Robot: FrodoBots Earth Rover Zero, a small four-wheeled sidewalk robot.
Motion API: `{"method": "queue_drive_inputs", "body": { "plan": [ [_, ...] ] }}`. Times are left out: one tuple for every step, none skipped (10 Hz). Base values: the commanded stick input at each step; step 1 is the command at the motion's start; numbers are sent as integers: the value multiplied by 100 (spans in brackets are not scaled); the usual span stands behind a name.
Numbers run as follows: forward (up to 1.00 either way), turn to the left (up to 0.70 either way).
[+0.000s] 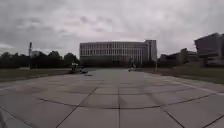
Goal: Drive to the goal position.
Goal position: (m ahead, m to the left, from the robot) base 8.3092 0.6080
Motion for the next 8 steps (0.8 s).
{"method": "queue_drive_inputs", "body": {
  "plan": [
    [70, 0],
    [70, 0],
    [70, 0],
    [70, 0],
    [70, 0],
    [70, 0],
    [70, 0],
    [70, 0]
  ]
}}
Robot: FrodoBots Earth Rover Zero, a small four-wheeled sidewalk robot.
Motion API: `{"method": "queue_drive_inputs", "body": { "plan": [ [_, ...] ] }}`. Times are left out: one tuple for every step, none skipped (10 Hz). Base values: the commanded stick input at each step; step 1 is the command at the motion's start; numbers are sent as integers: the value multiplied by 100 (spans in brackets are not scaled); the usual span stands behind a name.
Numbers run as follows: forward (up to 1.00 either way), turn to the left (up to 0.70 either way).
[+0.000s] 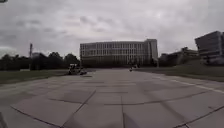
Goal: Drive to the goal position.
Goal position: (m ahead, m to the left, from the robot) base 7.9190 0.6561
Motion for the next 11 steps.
{"method": "queue_drive_inputs", "body": {
  "plan": [
    [70, 0],
    [70, 0],
    [70, 0],
    [70, 0],
    [70, 0],
    [70, 0],
    [70, 0],
    [70, 0],
    [70, 0],
    [70, 0],
    [70, 0]
  ]
}}
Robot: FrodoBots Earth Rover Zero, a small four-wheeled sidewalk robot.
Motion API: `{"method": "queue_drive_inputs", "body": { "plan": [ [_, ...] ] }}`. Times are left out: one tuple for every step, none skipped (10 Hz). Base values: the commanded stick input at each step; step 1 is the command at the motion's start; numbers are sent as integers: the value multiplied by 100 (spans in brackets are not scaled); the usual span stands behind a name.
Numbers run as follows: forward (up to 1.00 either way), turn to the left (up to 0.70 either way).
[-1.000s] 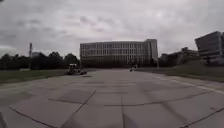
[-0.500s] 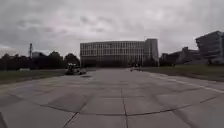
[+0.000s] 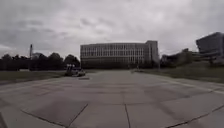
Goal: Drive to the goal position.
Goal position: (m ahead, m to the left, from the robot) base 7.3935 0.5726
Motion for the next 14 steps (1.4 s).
{"method": "queue_drive_inputs", "body": {
  "plan": [
    [70, 0],
    [70, 0],
    [70, 0],
    [70, 0],
    [70, 0],
    [70, 0],
    [70, 0],
    [70, 0],
    [70, 0],
    [70, 0],
    [70, 0],
    [70, 0],
    [70, 0],
    [70, 0]
  ]
}}
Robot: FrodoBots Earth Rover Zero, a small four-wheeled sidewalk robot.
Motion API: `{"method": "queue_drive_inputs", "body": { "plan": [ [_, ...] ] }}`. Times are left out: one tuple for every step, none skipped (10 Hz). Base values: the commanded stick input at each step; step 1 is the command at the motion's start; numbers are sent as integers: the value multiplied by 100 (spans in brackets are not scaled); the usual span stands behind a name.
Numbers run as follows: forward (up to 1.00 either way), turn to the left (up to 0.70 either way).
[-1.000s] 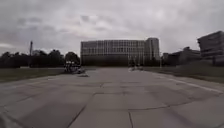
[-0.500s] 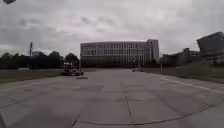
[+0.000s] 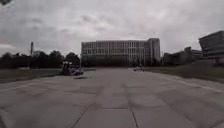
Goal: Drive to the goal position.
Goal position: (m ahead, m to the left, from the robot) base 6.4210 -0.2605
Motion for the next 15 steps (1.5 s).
{"method": "queue_drive_inputs", "body": {
  "plan": [
    [70, 0],
    [70, 0],
    [70, 0],
    [70, 0],
    [70, 0],
    [70, 0],
    [70, 0],
    [70, 0],
    [70, 0],
    [70, 0],
    [70, 0],
    [70, 0],
    [70, 0],
    [70, 0],
    [70, 0]
  ]
}}
